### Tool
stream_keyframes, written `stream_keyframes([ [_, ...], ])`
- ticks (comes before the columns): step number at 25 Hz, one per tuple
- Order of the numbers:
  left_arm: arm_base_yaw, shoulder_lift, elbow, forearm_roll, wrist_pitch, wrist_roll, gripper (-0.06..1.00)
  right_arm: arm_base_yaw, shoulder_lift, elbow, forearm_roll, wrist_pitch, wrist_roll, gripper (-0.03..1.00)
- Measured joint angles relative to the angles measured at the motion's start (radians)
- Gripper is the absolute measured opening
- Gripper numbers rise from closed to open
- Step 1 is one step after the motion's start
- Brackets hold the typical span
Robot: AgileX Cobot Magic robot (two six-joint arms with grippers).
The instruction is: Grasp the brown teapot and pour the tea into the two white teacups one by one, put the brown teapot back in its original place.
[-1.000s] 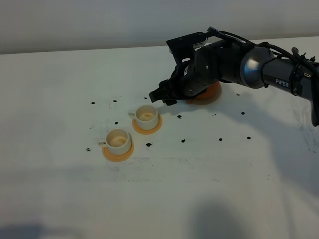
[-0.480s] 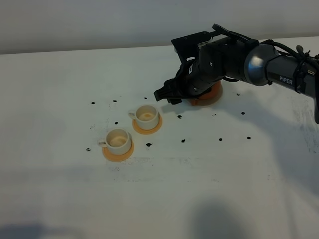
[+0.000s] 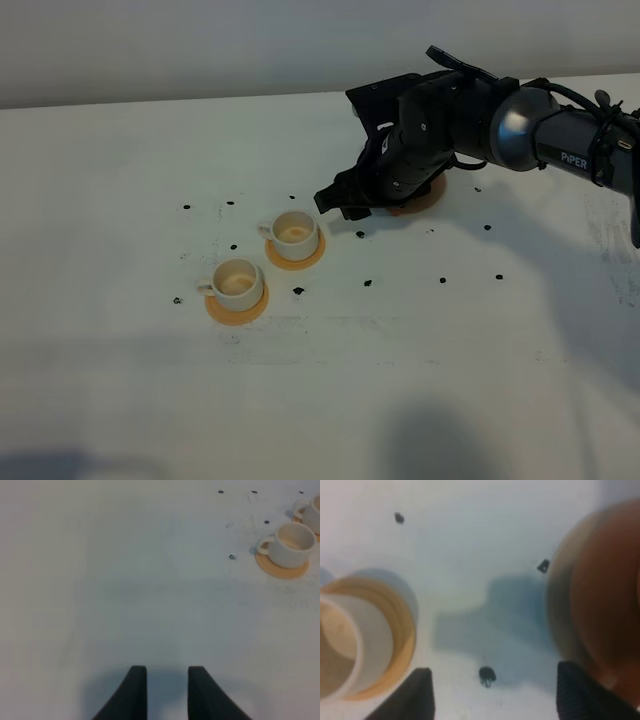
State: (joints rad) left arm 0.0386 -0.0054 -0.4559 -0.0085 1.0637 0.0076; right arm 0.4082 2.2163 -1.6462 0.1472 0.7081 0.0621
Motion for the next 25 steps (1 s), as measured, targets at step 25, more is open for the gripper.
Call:
stream_keyframes([
  [25, 0.000, 0.000, 0.000, 0.000, 0.000, 0.000, 0.22, -0.038, 0.000, 0.000, -0.009, 0.072, -0.002, 0.52],
])
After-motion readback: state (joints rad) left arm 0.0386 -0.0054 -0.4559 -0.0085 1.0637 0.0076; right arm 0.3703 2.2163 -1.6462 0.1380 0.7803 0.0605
